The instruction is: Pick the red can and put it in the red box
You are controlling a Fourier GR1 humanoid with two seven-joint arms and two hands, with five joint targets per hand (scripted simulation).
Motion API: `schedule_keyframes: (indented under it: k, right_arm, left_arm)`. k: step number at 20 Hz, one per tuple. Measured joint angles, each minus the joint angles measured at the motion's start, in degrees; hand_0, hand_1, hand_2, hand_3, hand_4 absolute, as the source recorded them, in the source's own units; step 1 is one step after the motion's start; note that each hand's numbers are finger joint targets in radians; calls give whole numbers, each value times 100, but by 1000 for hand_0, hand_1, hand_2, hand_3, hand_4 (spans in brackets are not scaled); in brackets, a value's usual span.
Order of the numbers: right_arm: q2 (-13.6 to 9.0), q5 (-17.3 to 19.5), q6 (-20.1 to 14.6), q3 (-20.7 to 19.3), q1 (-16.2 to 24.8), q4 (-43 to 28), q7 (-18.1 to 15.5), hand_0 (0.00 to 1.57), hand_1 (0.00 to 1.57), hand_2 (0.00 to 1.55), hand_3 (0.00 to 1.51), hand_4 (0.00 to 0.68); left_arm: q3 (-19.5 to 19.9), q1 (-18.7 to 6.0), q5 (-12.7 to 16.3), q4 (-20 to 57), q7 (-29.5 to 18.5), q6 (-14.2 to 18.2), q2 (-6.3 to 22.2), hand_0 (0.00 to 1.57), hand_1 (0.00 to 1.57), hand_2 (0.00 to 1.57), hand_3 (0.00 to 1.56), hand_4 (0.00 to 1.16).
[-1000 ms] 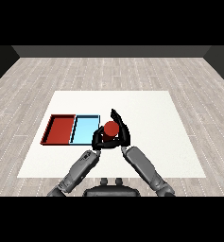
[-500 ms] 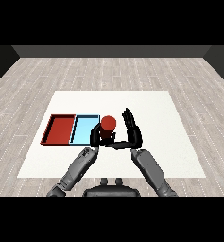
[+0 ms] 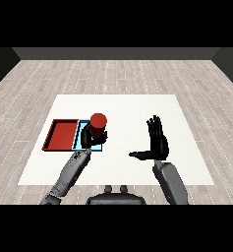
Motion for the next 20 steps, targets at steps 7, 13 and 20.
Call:
schedule_keyframes:
  k: [7, 13, 20]
  right_arm:
    - [-310, -237, 336, -491, 827, -161, -214, 0, 0, 0, 0, 0]
    - [-341, -458, 606, -742, 1121, 35, -425, 0, 0, 0, 0, 0]
    - [-314, -461, 702, -903, 1004, 505, -568, 0, 0, 0, 0, 0]
  left_arm:
    - [658, 19, -109, -156, 585, -118, 966, 1571, 1571, 1571, 1490, 1120]
    - [1030, -67, -401, 726, 993, -342, 1830, 1571, 1571, 1555, 1496, 1111]
    - [1214, -415, -734, 2822, 1272, -710, 2340, 1571, 1571, 1525, 1416, 1002]
